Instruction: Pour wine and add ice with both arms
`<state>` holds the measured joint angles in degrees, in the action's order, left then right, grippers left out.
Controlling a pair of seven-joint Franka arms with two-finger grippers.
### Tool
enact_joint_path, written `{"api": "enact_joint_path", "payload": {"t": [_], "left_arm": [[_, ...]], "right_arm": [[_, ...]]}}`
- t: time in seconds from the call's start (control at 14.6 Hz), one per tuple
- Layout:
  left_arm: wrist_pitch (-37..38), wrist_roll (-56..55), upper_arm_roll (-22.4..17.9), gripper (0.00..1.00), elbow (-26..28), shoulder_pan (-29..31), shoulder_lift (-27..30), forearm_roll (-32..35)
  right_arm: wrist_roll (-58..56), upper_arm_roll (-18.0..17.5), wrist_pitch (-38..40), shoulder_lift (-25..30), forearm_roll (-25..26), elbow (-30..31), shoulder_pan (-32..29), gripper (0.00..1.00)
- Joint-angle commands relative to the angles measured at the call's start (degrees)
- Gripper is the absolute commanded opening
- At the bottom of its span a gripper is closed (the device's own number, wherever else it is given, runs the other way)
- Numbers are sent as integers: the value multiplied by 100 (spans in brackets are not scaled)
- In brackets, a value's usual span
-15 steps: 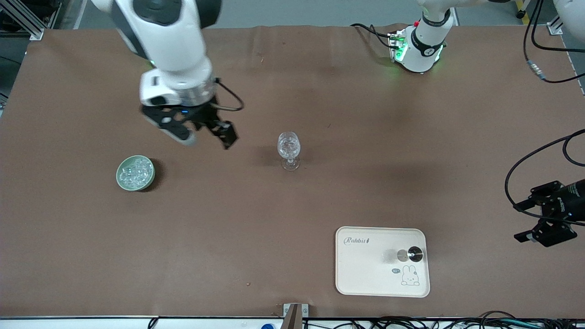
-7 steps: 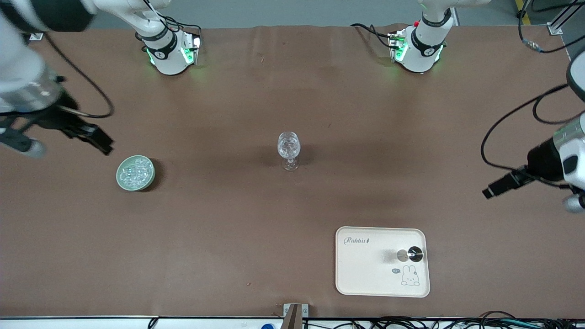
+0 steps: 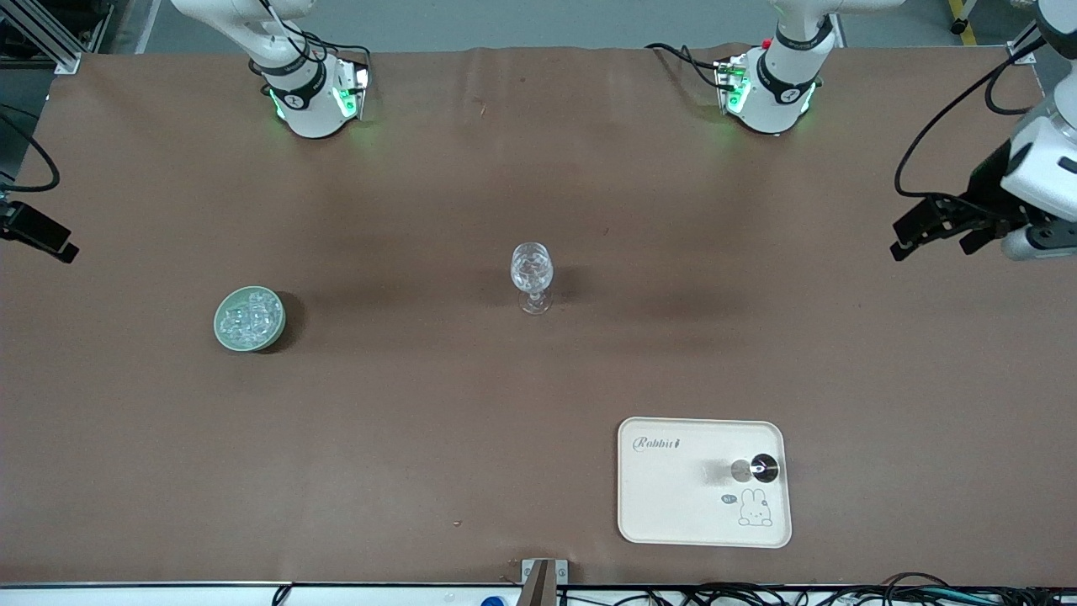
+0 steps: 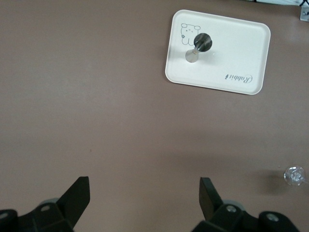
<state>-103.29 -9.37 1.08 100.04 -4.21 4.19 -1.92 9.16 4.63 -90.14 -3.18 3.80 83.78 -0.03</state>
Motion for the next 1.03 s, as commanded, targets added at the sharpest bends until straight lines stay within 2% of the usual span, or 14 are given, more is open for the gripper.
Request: {"api": "enact_joint_path", "payload": {"t": [0.0,0.21,0.96], "left_arm": [[211,128,-2,100,-281,-28,-146,87],[844,199,-2,95,-906,-19,-454,121],[986,190,15,96,-863,-63,-472,95]], "right_arm": [[-116,-6,-21,143,-90,165,38,100],[-107,-6,-21,143,-90,165,47,100],[-107,-15,-21,143,-90,165,100,100]]}}
